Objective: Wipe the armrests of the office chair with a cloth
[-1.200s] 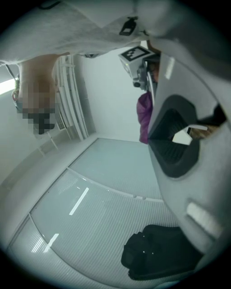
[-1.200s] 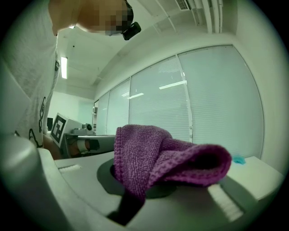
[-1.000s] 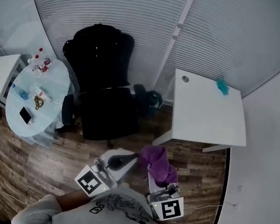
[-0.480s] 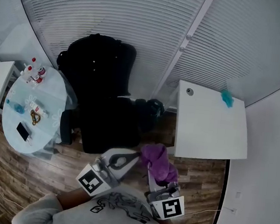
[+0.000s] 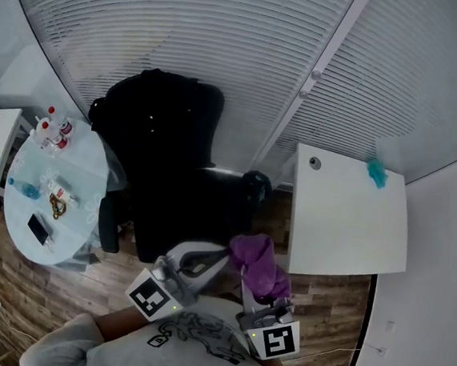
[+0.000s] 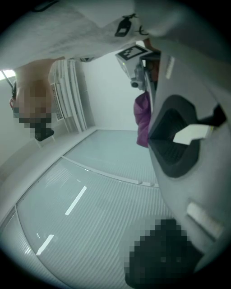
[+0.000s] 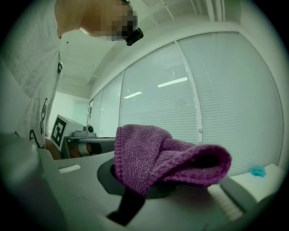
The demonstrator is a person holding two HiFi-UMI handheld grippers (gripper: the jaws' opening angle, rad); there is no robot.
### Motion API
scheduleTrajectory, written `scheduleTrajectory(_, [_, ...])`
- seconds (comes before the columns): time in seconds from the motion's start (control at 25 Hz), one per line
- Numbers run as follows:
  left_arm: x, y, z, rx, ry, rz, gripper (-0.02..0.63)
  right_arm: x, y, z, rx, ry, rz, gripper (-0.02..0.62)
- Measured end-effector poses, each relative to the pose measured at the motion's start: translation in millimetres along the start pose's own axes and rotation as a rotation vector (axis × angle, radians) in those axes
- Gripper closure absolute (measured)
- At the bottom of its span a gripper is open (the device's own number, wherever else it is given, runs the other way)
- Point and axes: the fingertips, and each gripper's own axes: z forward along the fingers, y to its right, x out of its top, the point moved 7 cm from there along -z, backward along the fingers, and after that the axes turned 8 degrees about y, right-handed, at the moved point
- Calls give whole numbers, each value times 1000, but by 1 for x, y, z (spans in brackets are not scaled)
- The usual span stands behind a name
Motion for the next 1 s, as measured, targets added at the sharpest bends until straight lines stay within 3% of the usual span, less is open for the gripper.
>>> scheduleTrajectory(0.64, [-12,-10,37,55,-22,1,604,-2,45,6,27,-38,-2,566])
scheduleTrajectory(1.0, [-36,-12,43,82,-72,-52,604,-22,61,2,37,-105,28,566])
